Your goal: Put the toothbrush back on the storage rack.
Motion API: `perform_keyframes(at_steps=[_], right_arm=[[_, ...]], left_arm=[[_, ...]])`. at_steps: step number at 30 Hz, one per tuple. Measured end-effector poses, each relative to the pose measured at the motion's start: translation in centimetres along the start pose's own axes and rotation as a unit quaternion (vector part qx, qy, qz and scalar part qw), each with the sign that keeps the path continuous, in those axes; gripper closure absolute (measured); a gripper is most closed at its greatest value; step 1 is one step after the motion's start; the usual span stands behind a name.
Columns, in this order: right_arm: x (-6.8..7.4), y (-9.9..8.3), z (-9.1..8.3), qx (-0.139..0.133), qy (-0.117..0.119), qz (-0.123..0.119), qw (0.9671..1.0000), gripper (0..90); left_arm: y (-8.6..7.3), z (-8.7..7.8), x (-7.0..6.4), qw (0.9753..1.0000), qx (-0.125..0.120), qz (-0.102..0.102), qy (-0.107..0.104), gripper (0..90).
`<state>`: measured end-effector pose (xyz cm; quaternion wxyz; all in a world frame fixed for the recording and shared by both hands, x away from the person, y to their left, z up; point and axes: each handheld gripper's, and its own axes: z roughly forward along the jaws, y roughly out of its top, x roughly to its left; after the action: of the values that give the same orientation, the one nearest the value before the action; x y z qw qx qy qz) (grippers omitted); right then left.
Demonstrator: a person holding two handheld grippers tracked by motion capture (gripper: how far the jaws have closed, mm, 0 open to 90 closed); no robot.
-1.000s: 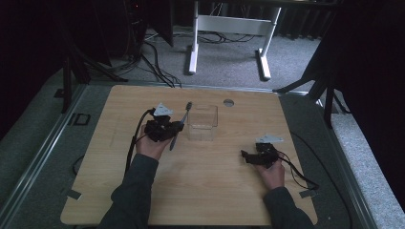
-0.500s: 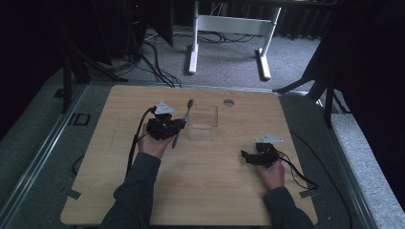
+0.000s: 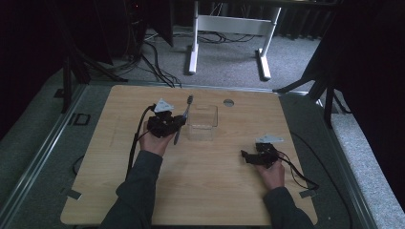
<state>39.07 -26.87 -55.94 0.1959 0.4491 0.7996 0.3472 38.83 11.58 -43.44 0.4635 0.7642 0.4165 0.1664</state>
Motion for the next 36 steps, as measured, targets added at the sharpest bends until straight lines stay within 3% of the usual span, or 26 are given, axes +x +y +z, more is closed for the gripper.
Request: perform_keyframes(at_steps=[14, 29, 36], right_arm=[[0.0, 0.0, 0.0, 0.000, 0.000, 0.000, 1.0000, 22.7], [0.0, 0.0, 0.0, 0.000, 0.000, 0.000, 1.0000, 22.7], [0.0, 0.0, 0.0, 0.000, 0.000, 0.000, 1.0000, 22.7]], left_arm=[[0.3, 0.2, 0.4, 0.9994, -0.024, -0.025, -0.001, 78.1], [1.2, 0.6, 0.2, 0.9992, -0.032, -0.024, 0.004, 78.1], [1.3, 0.8, 0.2, 0.9984, -0.043, -0.036, 0.001, 78.1]])
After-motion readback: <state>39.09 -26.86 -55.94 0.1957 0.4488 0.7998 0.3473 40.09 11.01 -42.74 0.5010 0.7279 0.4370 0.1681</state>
